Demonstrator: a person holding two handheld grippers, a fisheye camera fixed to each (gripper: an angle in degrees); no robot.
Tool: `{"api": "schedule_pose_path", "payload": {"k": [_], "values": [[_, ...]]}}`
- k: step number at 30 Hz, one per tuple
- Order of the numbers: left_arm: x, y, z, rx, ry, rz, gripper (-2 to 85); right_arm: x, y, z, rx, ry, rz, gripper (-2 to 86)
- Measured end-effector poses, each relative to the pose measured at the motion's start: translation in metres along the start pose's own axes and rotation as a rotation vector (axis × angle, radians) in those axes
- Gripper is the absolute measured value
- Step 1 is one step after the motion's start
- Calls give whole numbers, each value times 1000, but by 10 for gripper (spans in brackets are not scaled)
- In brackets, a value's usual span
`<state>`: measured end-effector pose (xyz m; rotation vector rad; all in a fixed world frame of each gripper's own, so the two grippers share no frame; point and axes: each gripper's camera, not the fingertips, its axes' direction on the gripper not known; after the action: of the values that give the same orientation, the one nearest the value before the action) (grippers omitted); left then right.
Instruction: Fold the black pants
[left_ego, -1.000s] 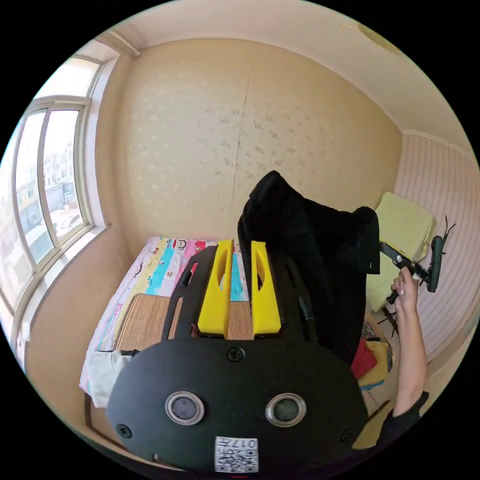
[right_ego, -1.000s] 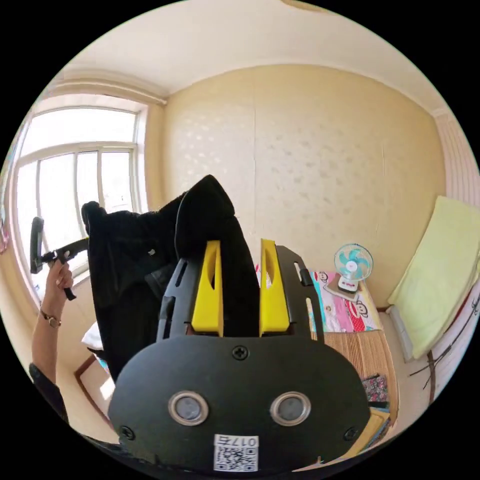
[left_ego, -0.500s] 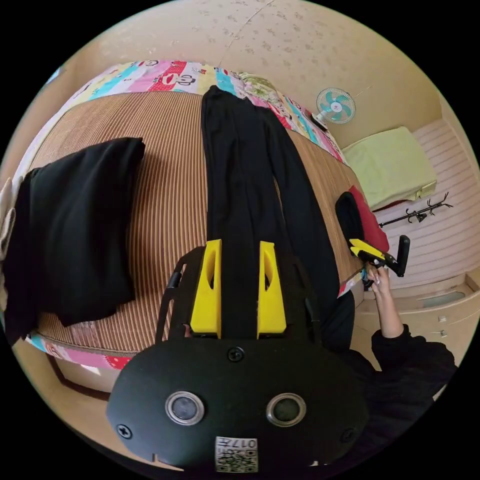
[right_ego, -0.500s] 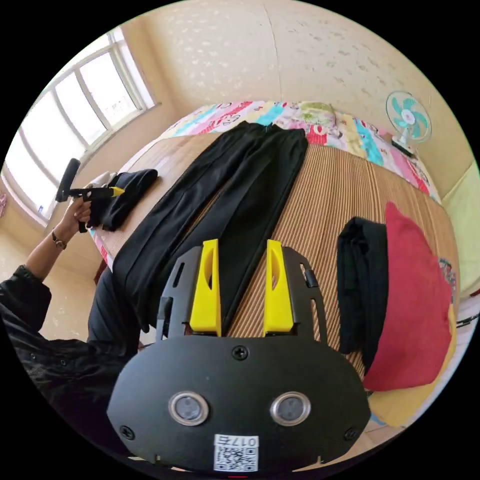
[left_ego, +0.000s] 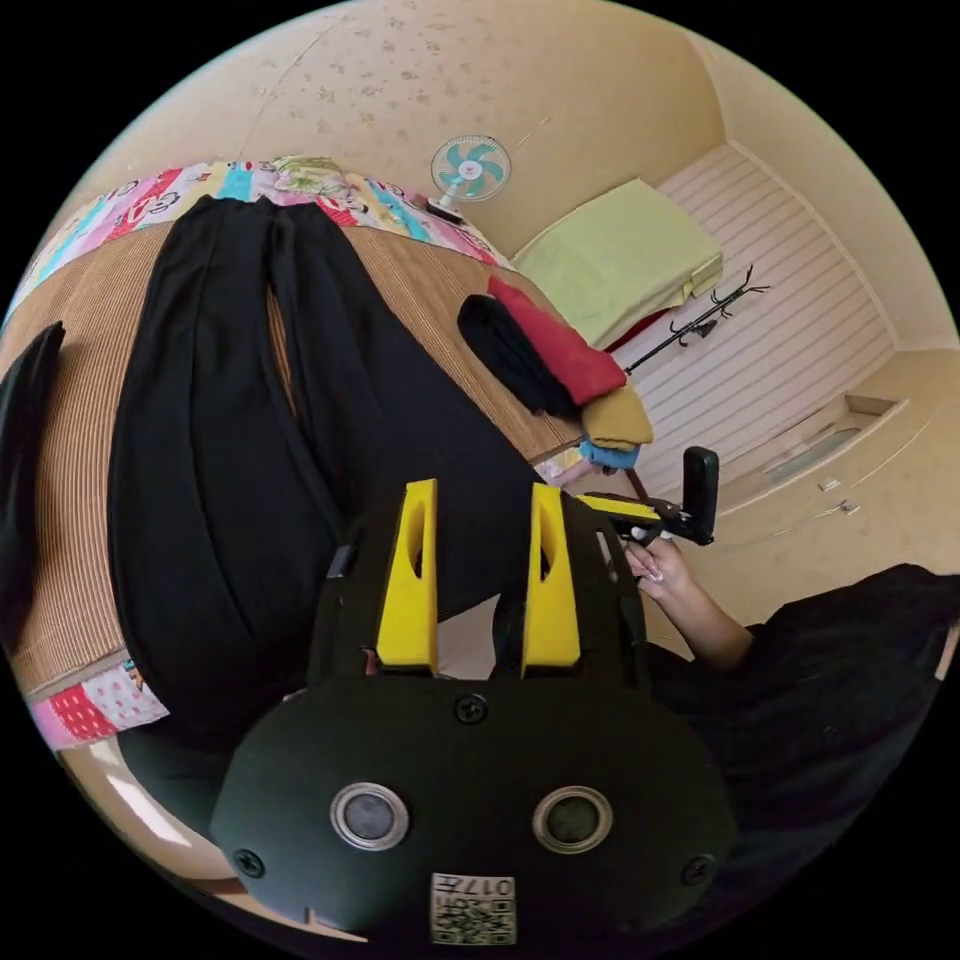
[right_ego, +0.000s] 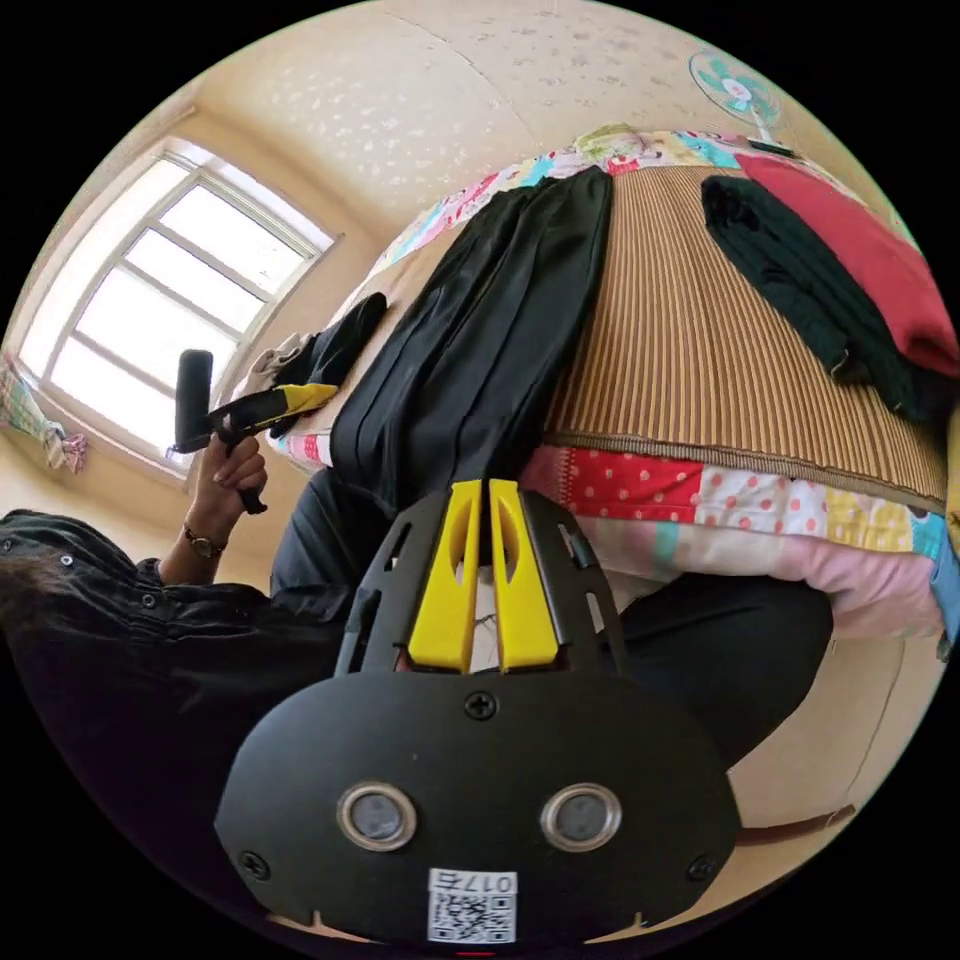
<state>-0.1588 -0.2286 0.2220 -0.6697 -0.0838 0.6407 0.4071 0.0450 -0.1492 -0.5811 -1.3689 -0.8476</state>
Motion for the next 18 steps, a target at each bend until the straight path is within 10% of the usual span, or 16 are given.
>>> {"api": "schedule_pose_path", "payload": {"k": [9, 18], "values": [[31, -70, 67, -264, 149, -69, 108, -86, -11, -17, 40, -152, -333, 24], [-17, -17, 33, -104, 218, -199, 1, 48, -110, 10, -123, -226, -182, 78]]}}
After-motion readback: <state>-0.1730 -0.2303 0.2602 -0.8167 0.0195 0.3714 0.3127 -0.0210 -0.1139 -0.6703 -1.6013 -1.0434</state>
